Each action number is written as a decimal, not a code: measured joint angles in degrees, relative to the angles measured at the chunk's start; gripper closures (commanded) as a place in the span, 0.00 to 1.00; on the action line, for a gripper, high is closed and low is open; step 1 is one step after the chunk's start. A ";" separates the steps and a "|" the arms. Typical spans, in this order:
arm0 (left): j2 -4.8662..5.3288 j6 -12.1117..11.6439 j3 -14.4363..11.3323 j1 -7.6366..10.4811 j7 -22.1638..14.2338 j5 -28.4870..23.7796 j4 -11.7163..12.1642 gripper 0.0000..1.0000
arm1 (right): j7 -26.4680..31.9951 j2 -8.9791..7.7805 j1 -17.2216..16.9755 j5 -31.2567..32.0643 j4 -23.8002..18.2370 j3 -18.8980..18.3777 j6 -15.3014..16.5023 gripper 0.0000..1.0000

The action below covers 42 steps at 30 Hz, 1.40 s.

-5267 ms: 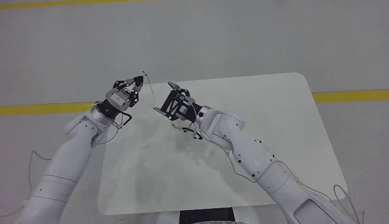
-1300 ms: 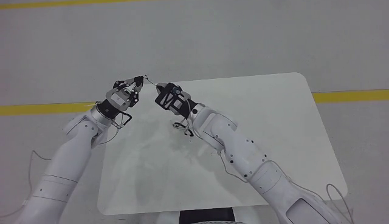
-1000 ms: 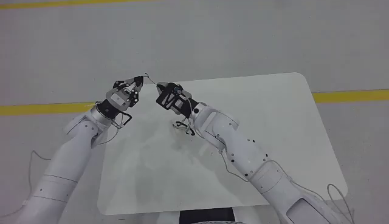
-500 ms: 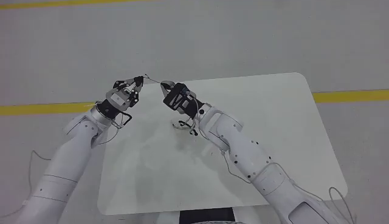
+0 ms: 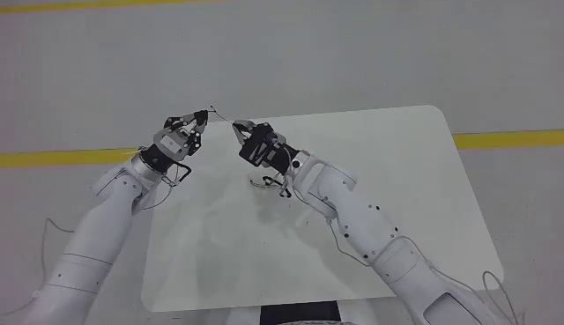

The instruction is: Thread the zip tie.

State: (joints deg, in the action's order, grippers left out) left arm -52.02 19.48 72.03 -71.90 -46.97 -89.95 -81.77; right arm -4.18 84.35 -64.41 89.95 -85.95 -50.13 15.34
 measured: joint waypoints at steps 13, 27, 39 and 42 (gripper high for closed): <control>0.00 0.00 0.00 0.00 0.00 0.00 0.00 1.00 | -1.29 -6.94 8.95 0.00 0.63 11.71 -4.80 1.00; 0.00 0.00 0.00 0.00 0.00 0.00 0.00 1.00 | -0.66 -13.29 18.35 0.00 0.57 26.32 -11.69 1.00; 0.00 0.00 0.00 0.00 0.00 0.00 0.00 1.00 | -0.78 -14.88 16.97 0.00 -0.49 25.89 -13.76 1.00; 0.00 0.00 0.00 0.00 0.00 0.00 0.00 1.00 | -0.15 -15.13 16.04 0.00 -0.41 25.01 -13.85 1.00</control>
State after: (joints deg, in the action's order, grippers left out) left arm -52.02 19.48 72.03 -71.90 -46.97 -89.96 -81.77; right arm -4.33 69.22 -48.37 89.95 -86.36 -25.12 1.49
